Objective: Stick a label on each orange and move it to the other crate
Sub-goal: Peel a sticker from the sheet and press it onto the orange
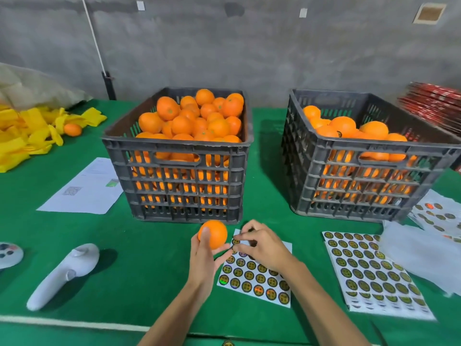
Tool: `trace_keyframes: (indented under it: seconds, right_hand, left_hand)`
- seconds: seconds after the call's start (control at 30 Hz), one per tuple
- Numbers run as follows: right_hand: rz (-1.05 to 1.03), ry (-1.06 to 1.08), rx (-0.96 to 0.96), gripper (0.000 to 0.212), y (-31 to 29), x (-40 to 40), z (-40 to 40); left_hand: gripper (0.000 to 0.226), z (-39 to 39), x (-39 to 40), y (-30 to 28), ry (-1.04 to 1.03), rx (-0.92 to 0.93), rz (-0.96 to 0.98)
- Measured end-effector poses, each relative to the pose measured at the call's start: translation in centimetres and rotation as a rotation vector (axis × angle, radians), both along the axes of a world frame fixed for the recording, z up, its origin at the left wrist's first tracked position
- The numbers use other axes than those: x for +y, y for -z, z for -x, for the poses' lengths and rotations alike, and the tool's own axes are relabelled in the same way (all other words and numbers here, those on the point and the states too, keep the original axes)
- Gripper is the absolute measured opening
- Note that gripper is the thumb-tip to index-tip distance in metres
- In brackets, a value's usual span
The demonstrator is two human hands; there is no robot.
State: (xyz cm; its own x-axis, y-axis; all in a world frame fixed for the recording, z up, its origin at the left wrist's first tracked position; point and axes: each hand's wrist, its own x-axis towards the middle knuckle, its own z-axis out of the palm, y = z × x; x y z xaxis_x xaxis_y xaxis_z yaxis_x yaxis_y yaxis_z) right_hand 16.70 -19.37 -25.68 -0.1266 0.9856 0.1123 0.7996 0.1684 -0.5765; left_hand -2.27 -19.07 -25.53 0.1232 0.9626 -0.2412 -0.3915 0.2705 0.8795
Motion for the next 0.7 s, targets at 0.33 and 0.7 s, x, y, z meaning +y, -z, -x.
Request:
trace_keyframes:
  seconds: [0.33, 0.7]
  right_hand:
    - [-0.021, -0.072, -0.094, 0.048, 0.2, 0.3, -0.7]
    - [-0.026, 0.041, 0.148, 0.028, 1.4, -0.1, -0.3]
  left_hand:
    - [0.042, 0.1, 0.3, 0.4, -0.018, -0.035, 0.02]
    - [0.031, 0.1, 0.6, 0.7, -0.022, 0.008, 0.034]
